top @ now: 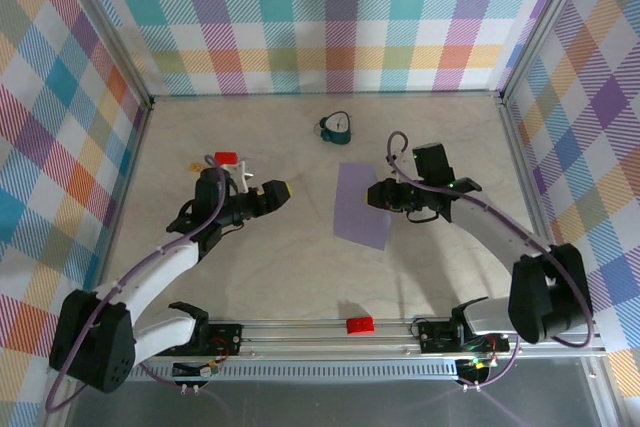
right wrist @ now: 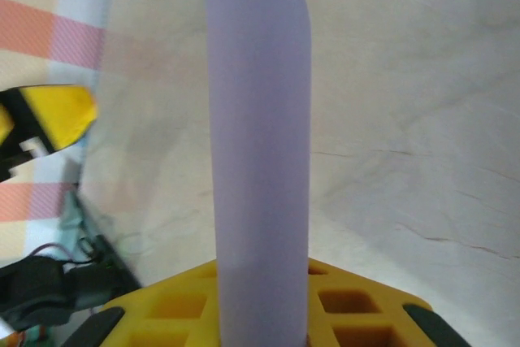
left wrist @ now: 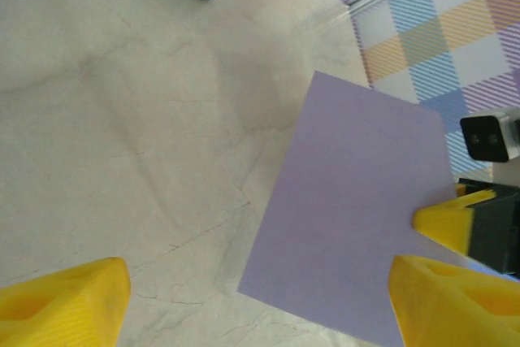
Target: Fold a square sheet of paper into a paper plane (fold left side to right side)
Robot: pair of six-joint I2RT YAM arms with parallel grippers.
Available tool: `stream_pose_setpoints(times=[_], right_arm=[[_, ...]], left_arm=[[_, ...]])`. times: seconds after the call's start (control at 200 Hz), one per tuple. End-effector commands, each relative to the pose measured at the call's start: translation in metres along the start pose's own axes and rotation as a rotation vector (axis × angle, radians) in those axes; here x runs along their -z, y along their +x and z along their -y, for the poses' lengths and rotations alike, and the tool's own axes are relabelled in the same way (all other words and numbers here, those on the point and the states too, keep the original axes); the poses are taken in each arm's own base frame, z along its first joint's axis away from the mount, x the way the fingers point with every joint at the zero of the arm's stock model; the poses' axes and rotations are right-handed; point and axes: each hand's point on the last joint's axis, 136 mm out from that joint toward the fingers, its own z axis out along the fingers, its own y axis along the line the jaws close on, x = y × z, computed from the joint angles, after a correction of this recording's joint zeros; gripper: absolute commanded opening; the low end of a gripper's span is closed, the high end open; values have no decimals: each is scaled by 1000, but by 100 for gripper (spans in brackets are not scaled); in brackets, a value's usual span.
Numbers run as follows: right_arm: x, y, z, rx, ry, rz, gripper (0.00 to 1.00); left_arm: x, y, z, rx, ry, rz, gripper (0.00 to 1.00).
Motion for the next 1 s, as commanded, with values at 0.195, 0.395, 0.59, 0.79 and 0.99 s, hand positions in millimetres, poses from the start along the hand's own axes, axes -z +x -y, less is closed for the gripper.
stream_pose_setpoints(times=[0.195,0.395,0.59,0.79,0.99], right_arm=[[45,-8,-100,170,-381,41,21],[60,-1,-144,242,-527,12,21],[66,-2,-168,287,-616,9,22],[50,-2,-148,272,-533,-5,22],[42,-3,-128,254,-459,-3,22]], left_arm=[[26,-6,71,-155,426,69,95],[23,7,103,-225,584,-25,95],[18,17,128,-279,665,-93,96],[21,16,143,-283,731,-98,81],[14,15,138,-256,703,-105,36]])
